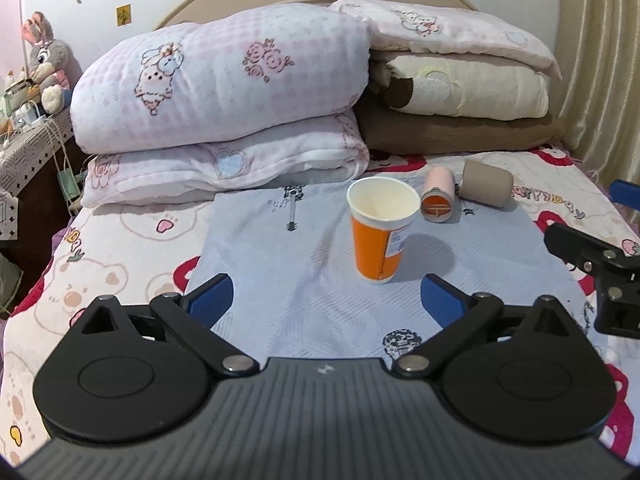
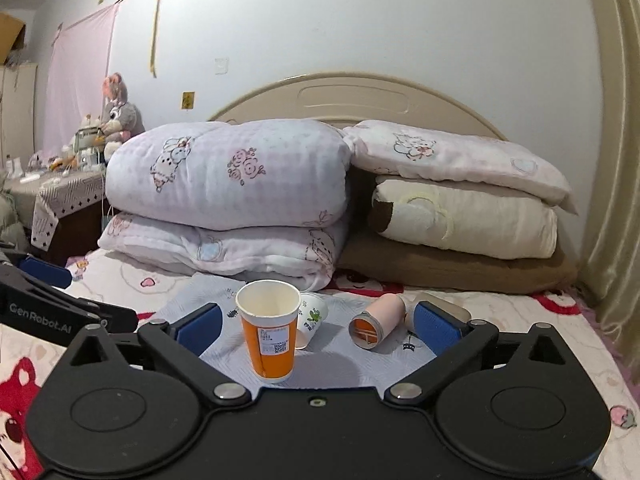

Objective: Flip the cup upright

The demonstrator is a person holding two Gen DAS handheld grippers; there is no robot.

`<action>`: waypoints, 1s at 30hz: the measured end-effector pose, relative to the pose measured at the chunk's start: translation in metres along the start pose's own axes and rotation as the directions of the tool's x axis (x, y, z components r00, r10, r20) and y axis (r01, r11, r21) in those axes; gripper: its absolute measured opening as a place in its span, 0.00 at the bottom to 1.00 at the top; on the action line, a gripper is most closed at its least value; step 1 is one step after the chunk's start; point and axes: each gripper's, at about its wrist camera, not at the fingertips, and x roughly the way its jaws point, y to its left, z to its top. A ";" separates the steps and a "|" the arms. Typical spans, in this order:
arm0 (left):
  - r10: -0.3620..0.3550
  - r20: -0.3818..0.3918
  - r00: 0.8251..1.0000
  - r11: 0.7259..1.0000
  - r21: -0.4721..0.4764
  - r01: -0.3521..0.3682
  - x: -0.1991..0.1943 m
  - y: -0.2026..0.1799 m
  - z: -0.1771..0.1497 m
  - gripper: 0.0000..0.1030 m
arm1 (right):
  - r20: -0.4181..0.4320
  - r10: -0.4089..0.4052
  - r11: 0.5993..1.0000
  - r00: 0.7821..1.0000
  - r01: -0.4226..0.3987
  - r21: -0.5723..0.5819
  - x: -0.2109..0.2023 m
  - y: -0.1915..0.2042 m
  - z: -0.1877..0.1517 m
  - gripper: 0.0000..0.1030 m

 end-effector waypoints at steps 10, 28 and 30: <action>0.034 -0.017 0.999 0.999 -0.016 -0.034 0.004 0.010 -0.008 1.00 | -0.080 -0.009 0.999 0.997 0.012 0.038 0.007 0.006 -0.008 1.00; 0.064 -0.092 0.994 0.997 -0.041 -0.068 0.012 0.017 -0.009 1.00 | -0.145 -0.035 0.996 0.989 0.046 0.074 0.012 0.006 -0.007 1.00; 0.074 -0.107 0.992 0.996 -0.037 -0.079 0.016 0.018 -0.010 1.00 | -0.142 -0.036 0.996 0.989 0.046 0.071 0.011 0.007 -0.008 1.00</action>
